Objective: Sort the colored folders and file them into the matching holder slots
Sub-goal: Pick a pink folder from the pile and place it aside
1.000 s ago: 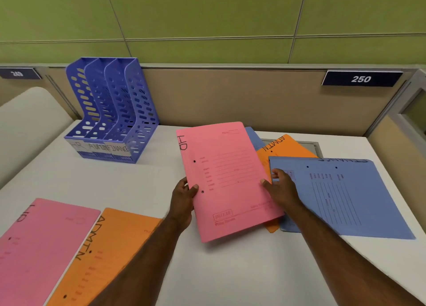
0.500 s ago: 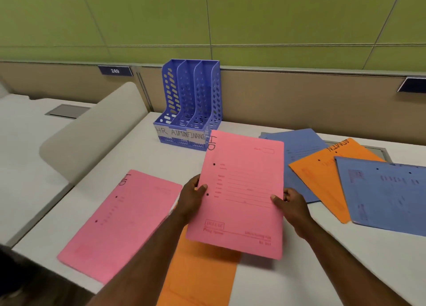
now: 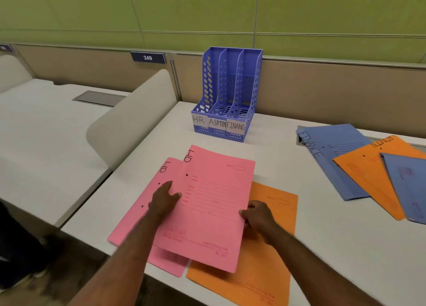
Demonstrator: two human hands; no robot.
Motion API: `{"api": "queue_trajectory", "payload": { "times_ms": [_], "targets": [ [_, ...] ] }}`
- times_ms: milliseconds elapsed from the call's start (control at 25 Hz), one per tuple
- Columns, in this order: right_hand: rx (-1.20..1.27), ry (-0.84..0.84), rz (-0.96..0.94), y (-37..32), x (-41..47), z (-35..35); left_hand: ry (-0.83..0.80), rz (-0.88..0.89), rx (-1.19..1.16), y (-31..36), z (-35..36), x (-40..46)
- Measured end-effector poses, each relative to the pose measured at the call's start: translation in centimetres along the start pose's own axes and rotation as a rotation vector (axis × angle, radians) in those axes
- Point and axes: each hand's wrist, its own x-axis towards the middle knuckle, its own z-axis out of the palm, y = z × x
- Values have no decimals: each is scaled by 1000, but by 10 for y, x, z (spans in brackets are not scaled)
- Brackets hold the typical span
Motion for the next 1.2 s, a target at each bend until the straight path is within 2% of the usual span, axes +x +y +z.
{"api": "queue_trajectory", "payload": {
  "times_ms": [200,400,680,920,1040,1200],
  "targets": [
    [19,-100,73,-14,-2,57,24,-106,134,-43,-35,21],
    [-9,-174,104,-23,5,90,48,-102,139,-59,-52,38],
    [113,-296,169,-24,7,105,52,-131,204,-68,-53,47],
    [119,-263,155,-31,2,89,136,-167,156,-64,-46,43],
    [165,-252,109,-32,-3,75,231,-78,115,-41,-37,40],
    [178,-161,21,-30,-9,38,261,167,56,12,-6,32]
  ]
}}
